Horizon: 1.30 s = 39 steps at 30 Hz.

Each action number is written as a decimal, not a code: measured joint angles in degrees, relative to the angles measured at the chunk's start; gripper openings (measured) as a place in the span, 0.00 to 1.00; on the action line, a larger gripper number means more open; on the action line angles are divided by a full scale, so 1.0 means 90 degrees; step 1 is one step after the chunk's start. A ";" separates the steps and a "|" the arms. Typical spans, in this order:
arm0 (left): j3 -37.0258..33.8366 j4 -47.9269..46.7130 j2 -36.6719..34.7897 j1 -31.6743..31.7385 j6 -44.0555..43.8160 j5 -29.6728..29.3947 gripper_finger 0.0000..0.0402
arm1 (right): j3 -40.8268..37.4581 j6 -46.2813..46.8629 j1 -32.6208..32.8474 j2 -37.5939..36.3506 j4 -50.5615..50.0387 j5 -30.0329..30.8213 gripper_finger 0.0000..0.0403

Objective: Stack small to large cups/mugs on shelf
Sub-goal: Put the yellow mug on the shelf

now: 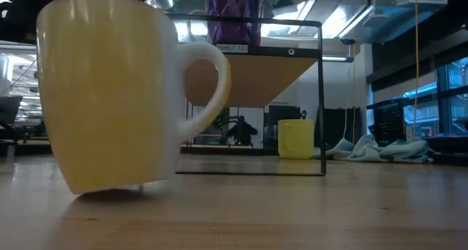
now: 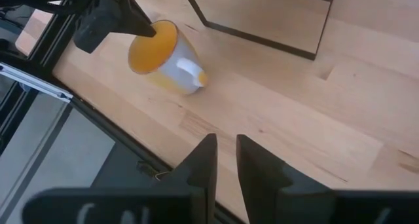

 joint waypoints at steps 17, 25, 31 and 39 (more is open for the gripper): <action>0.0000 0.0143 0.0000 0.0000 0.0324 -0.0104 0.15 | -0.0002 -0.0424 -0.0199 0.0000 0.0000 -0.0059 0.15; -0.0005 0.0138 0.0005 0.0000 0.0573 -0.0152 0.03 | -0.0002 -0.0424 -0.0199 0.0000 0.0000 -0.0063 0.15; -0.0005 0.0061 0.0010 0.0000 0.0666 -0.0155 0.02 | -0.0002 -0.0424 -0.0199 0.0000 0.0000 -0.0066 0.15; -0.0005 -0.0677 -0.0218 -0.0200 0.0609 -0.0116 0.01 | -0.0002 -0.0419 -0.0199 0.0000 0.0000 -0.0075 0.15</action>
